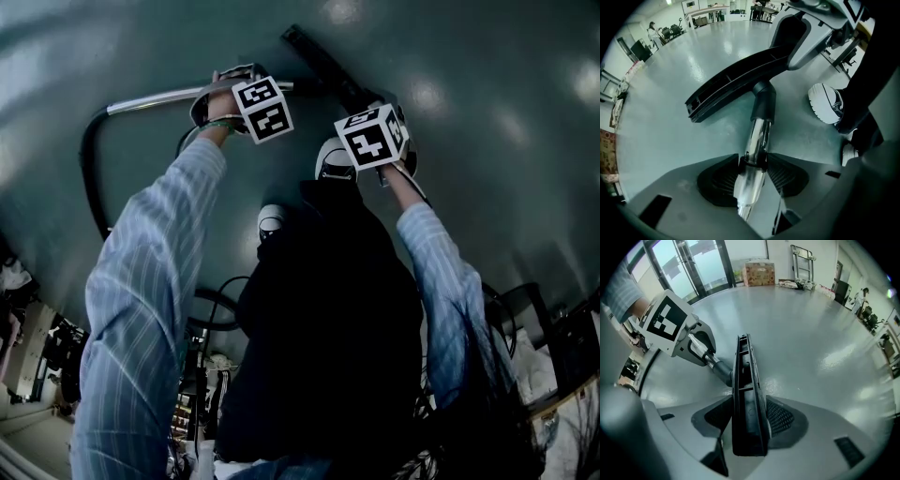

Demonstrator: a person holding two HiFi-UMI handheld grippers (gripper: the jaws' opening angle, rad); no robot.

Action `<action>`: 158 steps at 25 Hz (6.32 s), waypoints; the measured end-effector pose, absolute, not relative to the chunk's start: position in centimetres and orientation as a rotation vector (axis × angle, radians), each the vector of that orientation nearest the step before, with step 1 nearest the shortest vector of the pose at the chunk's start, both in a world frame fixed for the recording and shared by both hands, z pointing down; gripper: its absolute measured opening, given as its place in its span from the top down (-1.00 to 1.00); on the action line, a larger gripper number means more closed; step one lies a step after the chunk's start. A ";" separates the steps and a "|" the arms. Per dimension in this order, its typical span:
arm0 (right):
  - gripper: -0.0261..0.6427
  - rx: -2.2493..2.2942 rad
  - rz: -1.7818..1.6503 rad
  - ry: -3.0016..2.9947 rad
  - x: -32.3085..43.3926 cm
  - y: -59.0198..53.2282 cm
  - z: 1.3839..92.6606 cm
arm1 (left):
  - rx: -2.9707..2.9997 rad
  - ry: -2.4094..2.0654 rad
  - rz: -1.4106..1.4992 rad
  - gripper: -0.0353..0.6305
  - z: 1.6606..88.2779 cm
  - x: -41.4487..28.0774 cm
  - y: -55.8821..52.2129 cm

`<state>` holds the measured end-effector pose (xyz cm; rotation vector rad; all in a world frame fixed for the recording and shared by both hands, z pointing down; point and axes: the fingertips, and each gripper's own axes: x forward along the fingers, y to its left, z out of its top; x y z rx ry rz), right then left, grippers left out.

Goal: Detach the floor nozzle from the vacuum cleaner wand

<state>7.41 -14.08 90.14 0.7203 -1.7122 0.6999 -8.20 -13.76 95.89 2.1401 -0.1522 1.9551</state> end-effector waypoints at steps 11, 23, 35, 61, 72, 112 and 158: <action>0.24 0.824 0.813 -1.544 16.7 -12.7 91.3 | 2.087 -0.150 1.930 0.32 96.7 -8.7 -13.2; 0.23 0.854 0.919 -1.552 15.9 -12.1 91.1 | 2.070 -0.186 1.864 0.32 96.5 -9.2 -12.6; 0.24 1.015 1.074 -1.601 10.9 -10.6 78.8 | 1.990 -0.628 1.417 0.32 82.0 -10.3 -11.9; 0.65 1.197 1.349 -1.747 5.7 -8.0 45.8 | 1.977 -1.004 0.792 0.85 43.5 -10.0 -9.7; 0.69 1.106 1.220 -1.950 2.3 -5.5 30.0 | 2.114 -1.005 0.690 0.87 28.0 -9.8 -3.6; 0.69 1.007 0.910 -2.183 8.9 22.0 13.9 | 2.127 -1.312 0.288 0.87 12.0 -0.1 21.5; 0.69 0.944 1.033 -2.215 5.8 60.5 15.2 | 2.040 -1.465 0.136 0.86 11.2 -4.6 64.2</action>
